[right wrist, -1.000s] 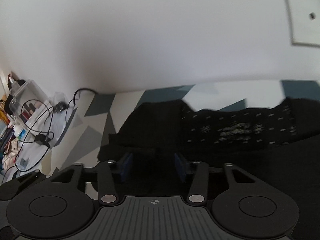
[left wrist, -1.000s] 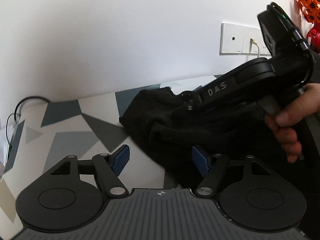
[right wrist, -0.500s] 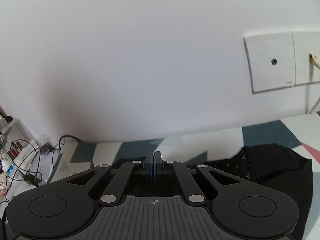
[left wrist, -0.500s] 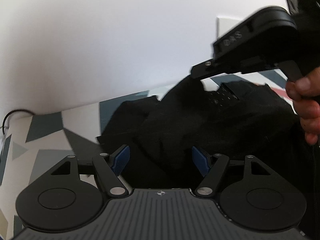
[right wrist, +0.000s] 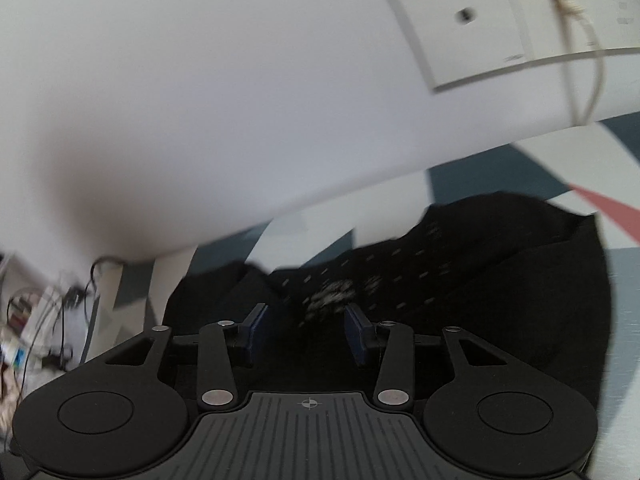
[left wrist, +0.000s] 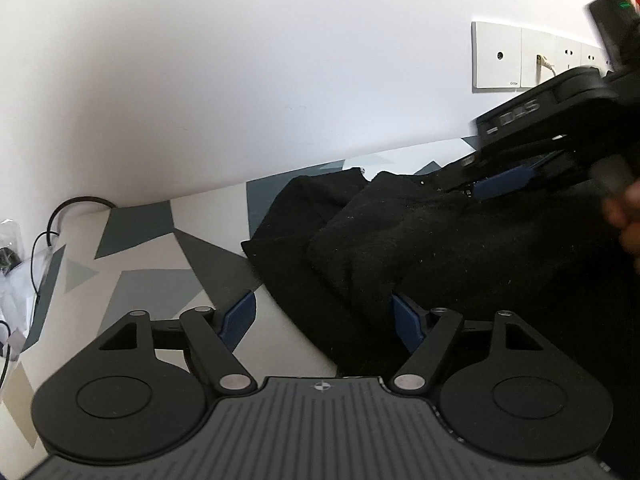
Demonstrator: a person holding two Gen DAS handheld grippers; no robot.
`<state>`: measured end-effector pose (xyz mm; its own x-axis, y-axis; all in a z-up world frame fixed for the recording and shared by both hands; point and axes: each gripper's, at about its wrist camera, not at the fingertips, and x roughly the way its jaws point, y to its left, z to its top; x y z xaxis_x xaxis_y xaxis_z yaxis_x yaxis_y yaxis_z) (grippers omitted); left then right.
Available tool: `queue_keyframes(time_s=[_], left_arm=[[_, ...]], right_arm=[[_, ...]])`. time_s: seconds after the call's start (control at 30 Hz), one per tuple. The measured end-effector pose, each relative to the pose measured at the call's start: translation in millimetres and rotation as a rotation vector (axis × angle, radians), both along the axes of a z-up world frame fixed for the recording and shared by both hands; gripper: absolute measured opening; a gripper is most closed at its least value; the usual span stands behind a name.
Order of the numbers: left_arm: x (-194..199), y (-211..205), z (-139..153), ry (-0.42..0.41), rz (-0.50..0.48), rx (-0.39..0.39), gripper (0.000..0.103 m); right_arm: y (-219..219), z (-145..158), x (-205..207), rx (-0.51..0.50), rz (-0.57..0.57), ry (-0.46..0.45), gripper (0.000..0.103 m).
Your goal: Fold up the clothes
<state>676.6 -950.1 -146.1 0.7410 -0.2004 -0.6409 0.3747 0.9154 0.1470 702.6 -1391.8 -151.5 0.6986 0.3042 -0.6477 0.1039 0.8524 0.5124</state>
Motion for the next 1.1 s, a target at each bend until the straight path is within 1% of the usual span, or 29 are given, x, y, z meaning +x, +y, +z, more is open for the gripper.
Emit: queue_keyframes(time_s=[0.03,0.1,0.13,0.17,0.23,0.33,0.4,0.43,0.53,0.6,0.67,0.73,0.77,0.87,0.93,1.0,1.1], left_arm=[[-1.4,0.7,-0.3,-0.002,0.003,0.000,0.075],[-4.3,1.6,1.4,-0.001,0.009,-0.004,0.075],[-5.5,2.4,2.1,-0.001,0.013,-0.005,0.075],[-6.5,3.5,2.4,-0.003,0.017,-0.005,0.076],[-7.2,5.4,2.4,-0.006,0.025,-0.002,0.080],[-9.1,1.5,5.8,-0.024,0.028,0.017,0.082],[-11.6,-5.8,10.4,-0.039,0.011,0.023,0.082],[-13.3,-9.8,12.6,-0.047,0.000,0.026,0.082],[-15.7,-17.9,13.4,-0.070,-0.010,0.048,0.082],[-15.0,-16.8,12.3,-0.068,0.006,0.055,0.082],[-13.8,-13.3,11.1,-0.060,0.026,0.055,0.082],[-14.1,-10.3,10.7,-0.059,0.034,0.050,0.082],[-14.4,-9.2,10.6,-0.059,0.038,0.048,0.082],[-17.2,-11.1,9.8,-0.069,0.033,0.058,0.082],[-20.1,-9.4,8.8,-0.071,0.036,0.073,0.082],[-22.6,-2.9,8.3,-0.071,0.047,0.083,0.082],[-21.7,6.9,5.2,-0.047,0.061,0.069,0.082]], right_arm=[[5.4,0.3,2.8,-0.014,0.023,0.005,0.047],[16.3,2.2,7.7,-0.048,0.070,0.013,0.046],[21.8,3.1,10.1,-0.065,0.093,0.018,0.033],[27.3,4.0,12.6,-0.082,0.116,0.022,0.011],[35.6,17.0,12.8,-0.104,0.124,0.051,0.010],[37.7,46.8,7.8,0.032,0.130,0.002,0.008],[39.2,66.5,7.0,0.138,0.140,-0.027,0.008],[41.4,75.3,7.3,0.174,0.148,-0.041,0.008],[49.5,93.8,9.5,0.227,0.175,-0.073,0.008],[50.1,101.8,6.5,0.250,0.177,-0.079,0.008],[46.4,101.1,3.2,0.308,0.166,-0.055,0.004],[40.7,94.3,0.4,0.364,0.145,-0.019,0.004],[40.0,91.5,-1.2,0.369,0.137,-0.009,0.004],[41.3,83.4,-4.5,0.361,0.118,0.014,0.004],[42.6,78.4,-6.8,0.373,0.103,0.020,0.004],[38.4,72.3,-14.0,0.336,0.080,0.033,0.004],[31.5,63.0,-25.3,0.275,0.044,0.053,0.004]])
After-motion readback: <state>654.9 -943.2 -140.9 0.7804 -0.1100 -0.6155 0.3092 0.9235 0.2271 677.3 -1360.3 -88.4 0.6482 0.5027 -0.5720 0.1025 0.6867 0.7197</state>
